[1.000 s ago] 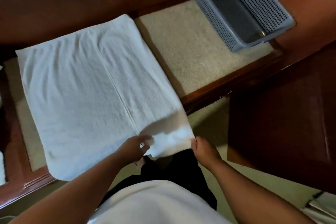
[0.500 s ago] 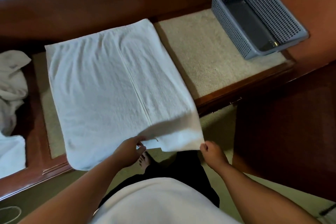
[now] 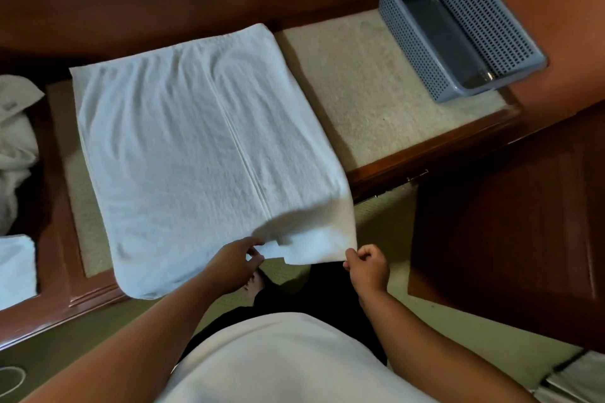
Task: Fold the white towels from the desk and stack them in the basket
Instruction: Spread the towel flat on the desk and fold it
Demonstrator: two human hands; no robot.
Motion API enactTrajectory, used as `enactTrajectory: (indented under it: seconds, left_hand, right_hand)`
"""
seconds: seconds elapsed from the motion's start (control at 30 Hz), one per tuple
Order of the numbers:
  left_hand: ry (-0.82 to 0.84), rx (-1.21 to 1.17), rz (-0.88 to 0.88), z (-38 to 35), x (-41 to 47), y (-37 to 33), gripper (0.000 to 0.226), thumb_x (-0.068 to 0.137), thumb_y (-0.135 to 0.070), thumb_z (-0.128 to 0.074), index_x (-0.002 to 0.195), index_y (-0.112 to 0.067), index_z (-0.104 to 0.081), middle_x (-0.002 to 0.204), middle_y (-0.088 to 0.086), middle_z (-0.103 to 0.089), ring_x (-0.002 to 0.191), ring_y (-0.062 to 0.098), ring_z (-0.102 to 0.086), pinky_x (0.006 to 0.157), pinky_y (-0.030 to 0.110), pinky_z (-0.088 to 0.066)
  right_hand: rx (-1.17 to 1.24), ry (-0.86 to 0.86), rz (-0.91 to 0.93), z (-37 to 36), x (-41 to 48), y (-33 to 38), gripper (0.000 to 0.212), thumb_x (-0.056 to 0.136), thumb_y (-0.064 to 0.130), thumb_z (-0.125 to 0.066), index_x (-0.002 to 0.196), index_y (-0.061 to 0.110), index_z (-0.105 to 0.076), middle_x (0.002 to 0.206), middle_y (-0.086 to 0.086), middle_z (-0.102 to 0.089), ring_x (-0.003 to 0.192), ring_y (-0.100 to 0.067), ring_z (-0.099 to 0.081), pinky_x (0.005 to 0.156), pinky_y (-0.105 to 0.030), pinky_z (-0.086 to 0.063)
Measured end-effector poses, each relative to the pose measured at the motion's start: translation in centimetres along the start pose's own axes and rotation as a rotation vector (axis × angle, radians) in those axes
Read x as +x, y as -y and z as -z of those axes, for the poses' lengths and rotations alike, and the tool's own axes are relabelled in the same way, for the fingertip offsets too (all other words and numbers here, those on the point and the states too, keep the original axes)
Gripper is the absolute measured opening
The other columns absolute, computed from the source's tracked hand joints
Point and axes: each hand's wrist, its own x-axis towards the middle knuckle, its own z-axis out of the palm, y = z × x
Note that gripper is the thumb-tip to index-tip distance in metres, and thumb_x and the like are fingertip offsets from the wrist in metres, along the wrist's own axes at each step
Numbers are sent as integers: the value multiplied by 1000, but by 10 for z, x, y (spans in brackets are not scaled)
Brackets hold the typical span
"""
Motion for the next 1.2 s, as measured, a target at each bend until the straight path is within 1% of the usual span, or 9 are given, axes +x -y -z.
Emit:
enactTrajectory:
  seconds: [0.17, 0.33, 0.47, 0.63, 0.8, 0.9, 0.97, 1.07, 1.2]
  left_hand:
    - [12, 23, -24, 2, 7, -6, 38, 99, -28, -59, 136, -24, -57, 112, -10, -63, 83, 7, -65, 62, 7, -40]
    - [-10, 23, -40, 6, 6, -5, 34, 98, -27, -61, 132, -24, -61, 110, -12, -65, 90, 9, -64, 78, 21, -46]
    - [-136, -36, -22, 16, -1, 10, 30, 96, -23, -64, 126, -24, -65, 108, -8, -69, 93, 10, -64, 87, 27, -49]
    - [-377, -58, 95, 29, -20, 47, 28, 95, -17, -60, 122, -20, -64, 111, 3, -56, 90, 19, -63, 84, 31, -49]
    - [-658, -186, 586, 39, -43, 79, 36, 87, -23, -64, 122, -21, -58, 132, 12, -44, 117, 36, -47, 95, 46, -43]
    - [-789, -382, 816, 41, -56, 96, 53, 81, -24, -70, 129, -15, -50, 141, 15, -33, 123, 41, -39, 100, 51, -39]
    - [-819, -576, 839, 43, -61, 104, 62, 83, -24, -72, 135, -16, -41, 144, 13, -26, 112, 42, -46, 93, 48, -44]
    - [-824, -874, 782, 49, -64, 106, 69, 87, -21, -75, 142, -17, -33, 143, 14, -26, 84, 26, -51, 81, 38, -43]
    - [-871, -952, 746, 49, -56, 108, 63, 84, -18, -79, 131, -12, -37, 137, 16, -41, 103, 32, -55, 91, 42, -47]
  right_hand:
    - [32, -25, -8, 9, 2, -2, 30, 82, 13, -69, 64, 15, -46, 48, 9, -62, 64, -26, -68, 55, -27, -39]
    - [-75, -6, -89, 13, -1, -11, 23, 80, 15, -70, 62, 13, -55, 53, 5, -66, 55, -14, -57, 53, -24, -38]
    - [-211, 78, -91, 4, -4, -8, 23, 82, 14, -70, 64, 14, -56, 60, 2, -69, 53, -13, -54, 49, -23, -36]
    - [-294, 330, 260, -40, -13, 40, 21, 82, 1, -71, 73, 16, -59, 72, -2, -64, 72, -20, -59, 54, -14, -38]
    - [-563, 533, 741, -90, -29, 87, 6, 83, 12, -67, 82, 17, -63, 85, 4, -63, 76, -15, -61, 71, -29, -49]
    - [-714, 680, 917, -118, -45, 113, 11, 85, 14, -64, 91, 22, -64, 97, 8, -57, 82, -10, -60, 75, -29, -51]
    - [-829, 778, 983, -137, -56, 127, 12, 89, 18, -62, 99, 25, -63, 103, 10, -54, 89, -10, -60, 76, -28, -49]
    - [-1009, 879, 1112, -168, -74, 146, 18, 93, 23, -57, 110, 26, -60, 115, 9, -51, 98, -13, -58, 80, -31, -50]
    - [-1146, 977, 1271, -211, -106, 167, 36, 94, 20, -54, 130, 25, -54, 134, 6, -43, 109, -19, -55, 87, -34, -49]
